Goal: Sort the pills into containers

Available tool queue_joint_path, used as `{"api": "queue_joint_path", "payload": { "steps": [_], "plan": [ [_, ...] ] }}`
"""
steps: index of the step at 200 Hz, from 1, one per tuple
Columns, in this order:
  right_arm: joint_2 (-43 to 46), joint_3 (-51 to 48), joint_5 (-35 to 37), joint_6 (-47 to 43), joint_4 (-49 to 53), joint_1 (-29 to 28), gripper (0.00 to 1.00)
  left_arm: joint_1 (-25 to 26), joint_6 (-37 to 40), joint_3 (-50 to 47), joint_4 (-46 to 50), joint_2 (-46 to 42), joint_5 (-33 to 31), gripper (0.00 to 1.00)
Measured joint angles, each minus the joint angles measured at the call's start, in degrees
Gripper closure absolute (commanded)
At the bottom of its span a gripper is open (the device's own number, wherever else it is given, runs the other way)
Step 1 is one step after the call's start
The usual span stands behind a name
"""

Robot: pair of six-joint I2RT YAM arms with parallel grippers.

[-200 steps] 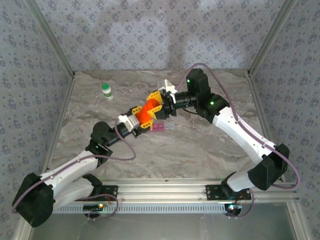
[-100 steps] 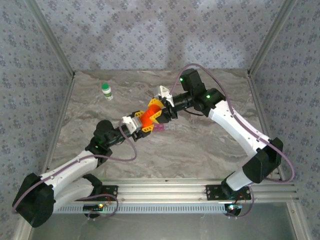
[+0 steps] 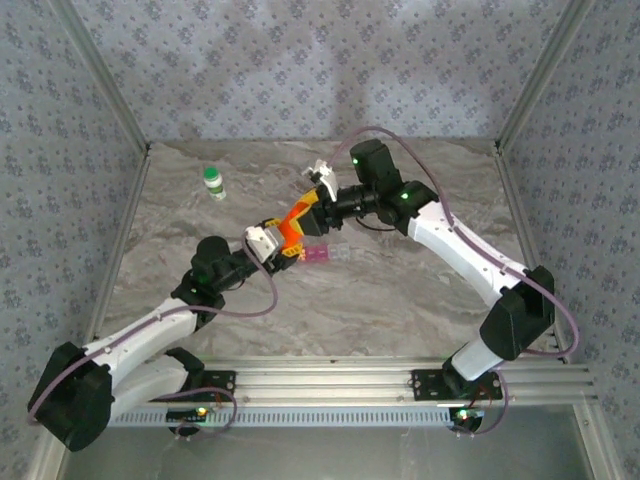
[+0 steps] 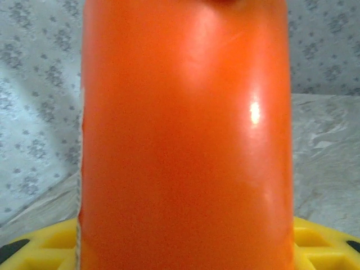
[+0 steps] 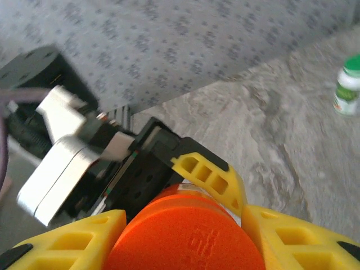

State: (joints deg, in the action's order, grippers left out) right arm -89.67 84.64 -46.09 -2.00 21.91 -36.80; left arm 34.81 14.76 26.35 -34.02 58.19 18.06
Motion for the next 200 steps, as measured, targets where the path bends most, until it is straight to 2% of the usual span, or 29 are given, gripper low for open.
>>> {"api": "queue_joint_path", "payload": {
  "steps": [52,76,124,200],
  "plan": [
    [-0.2,-0.1,9.6,23.0,-2.5,-0.7,0.92,0.1,4.4,1.6,0.3,2.3,-5.9,1.00],
    [-0.4,0.8,12.4,28.8,-2.3,-1.0,0.83,0.2,6.3,2.5,0.9,2.8,-7.5,1.00],
    [-1.4,4.8,15.8,31.5,0.7,-1.6,0.70,0.6,6.9,3.1,-0.9,3.1,-9.9,1.00],
    [-1.4,5.3,18.3,31.8,2.9,-1.8,0.51,1.0,7.1,3.1,-2.6,5.3,-10.2,1.00]
  ]
}}
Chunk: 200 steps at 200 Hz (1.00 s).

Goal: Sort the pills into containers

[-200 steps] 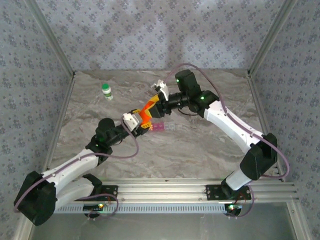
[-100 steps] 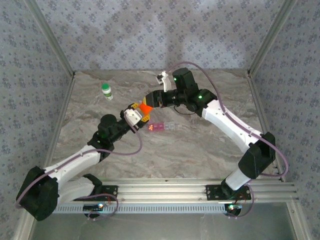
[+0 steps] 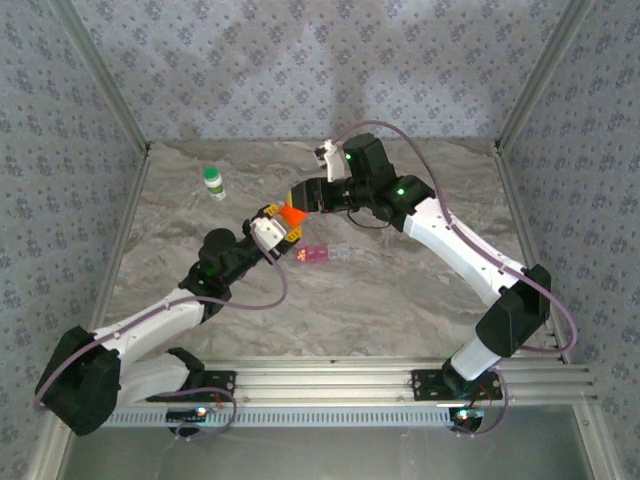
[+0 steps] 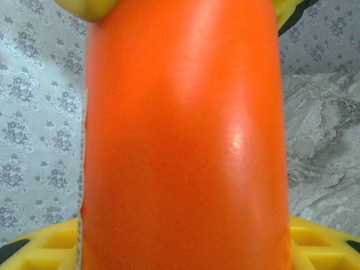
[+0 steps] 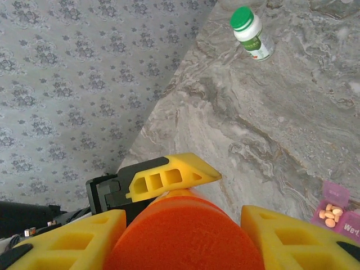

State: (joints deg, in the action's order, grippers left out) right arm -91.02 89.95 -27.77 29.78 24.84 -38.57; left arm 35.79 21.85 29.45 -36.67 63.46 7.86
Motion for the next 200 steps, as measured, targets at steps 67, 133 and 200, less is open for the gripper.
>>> {"api": "queue_joint_path", "payload": {
  "steps": [67,133,200],
  "plan": [
    [0.0,0.3,1.6,0.5,0.7,0.0,0.45,0.0,-0.4,0.0,-2.0,1.6,0.4,1.00],
    [0.0,0.3,5.3,0.8,0.2,-0.1,0.35,3.3,0.7,0.0,-4.5,2.8,6.5,1.00],
    [0.1,0.3,7.3,0.8,0.2,0.3,0.32,3.3,0.7,0.1,-7.1,5.1,8.2,1.00]
  ]
}}
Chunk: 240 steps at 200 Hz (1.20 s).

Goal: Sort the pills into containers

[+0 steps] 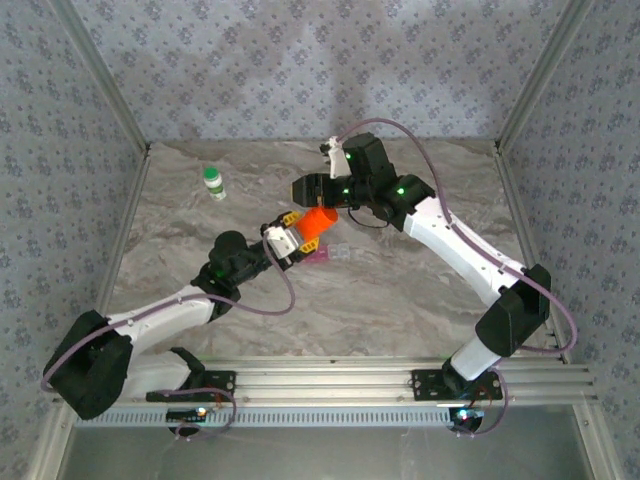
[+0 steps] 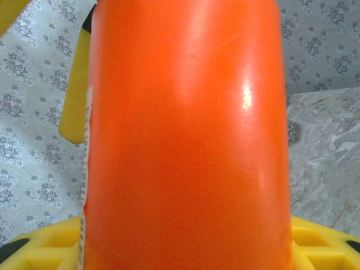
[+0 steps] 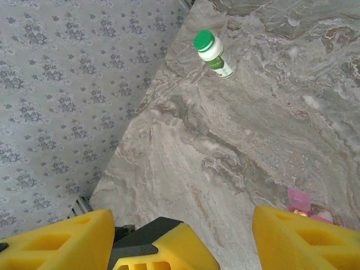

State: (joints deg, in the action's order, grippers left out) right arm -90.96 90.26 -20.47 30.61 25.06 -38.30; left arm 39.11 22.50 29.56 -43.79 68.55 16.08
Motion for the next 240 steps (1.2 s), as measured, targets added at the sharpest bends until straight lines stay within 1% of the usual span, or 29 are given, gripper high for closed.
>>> {"api": "queue_joint_path", "payload": {
  "steps": [22,62,111,129,157,172,191,215,240],
  "plan": [
    [0.0,0.0,0.2,0.0,0.1,0.8,0.32,0.0,0.0,0.0,-0.4,0.2,0.5,1.00],
    [0.0,0.0,-0.1,0.1,0.0,3.8,0.32,0.0,0.0,0.5,-1.7,1.2,0.9,1.00],
    [0.0,0.1,-1.4,0.1,0.0,5.0,0.31,0.0,0.0,0.5,-2.7,1.4,0.9,1.00],
    [0.2,0.6,-2.6,0.1,0.1,6.6,0.31,0.0,-0.1,0.5,-2.8,1.4,1.0,1.00],
    [1.6,1.4,-4.3,-0.9,0.3,10.8,0.31,0.0,-0.5,0.5,-2.7,1.1,1.1,1.00],
    [3.2,1.4,-6.5,-3.4,0.3,13.7,0.31,0.0,-1.0,0.5,-2.7,0.7,1.1,1.00],
    [4.9,1.5,-11.4,-9.0,0.2,17.7,0.32,-0.5,-1.7,0.5,-2.7,0.0,1.5,1.00],
    [5.7,2.5,-18.1,-21.0,1.5,22.1,0.35,-2.0,-3.1,0.5,-2.8,-0.3,2.7,1.00],
    [6.0,2.3,-25.1,-35.7,2.8,24.6,0.36,-4.3,-4.5,0.2,-2.9,-0.3,5.0,1.00]
  ]
}}
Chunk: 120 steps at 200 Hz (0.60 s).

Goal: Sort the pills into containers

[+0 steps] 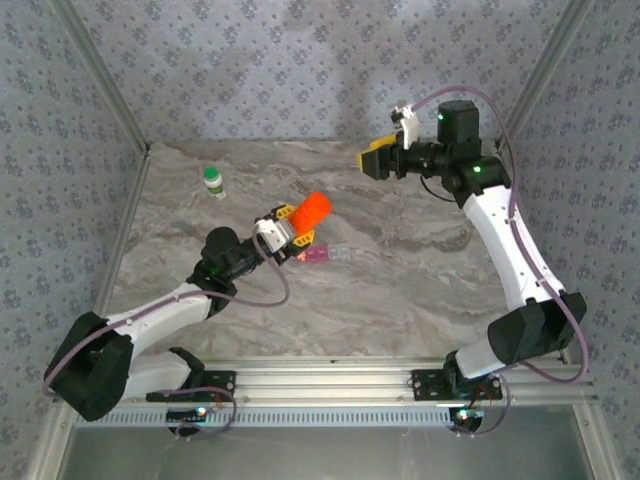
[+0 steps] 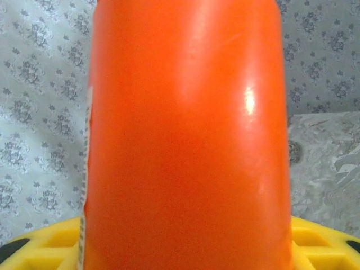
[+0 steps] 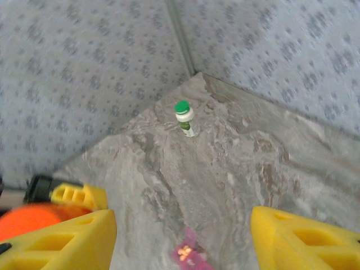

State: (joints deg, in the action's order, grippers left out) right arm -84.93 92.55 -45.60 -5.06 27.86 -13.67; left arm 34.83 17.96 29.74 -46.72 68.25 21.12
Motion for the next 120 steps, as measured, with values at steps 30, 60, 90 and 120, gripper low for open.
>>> {"api": "queue_joint_path", "payload": {
  "steps": [30,60,90,120],
  "plan": [
    [0.0,-0.6,-10.6,-18.0,2.2,1.4,0.41,-1.7,-1.2,-1.2,-0.1,-0.4,3.8,1.00],
    [-0.2,-1.3,-17.0,-39.0,8.9,-0.1,0.37,-2.3,-1.3,-1.8,0.4,-1.5,9.0,1.00],
    [-1.7,1.4,-12.2,-57.5,20.1,-7.4,0.32,-2.5,-1.3,-1.8,0.9,-2.3,12.5,1.00],
    [-4.7,6.8,-5.1,-68.4,29.2,-14.3,0.30,-2.6,-1.3,-1.8,2.0,-2.3,14.1,1.00]
  ]
}}
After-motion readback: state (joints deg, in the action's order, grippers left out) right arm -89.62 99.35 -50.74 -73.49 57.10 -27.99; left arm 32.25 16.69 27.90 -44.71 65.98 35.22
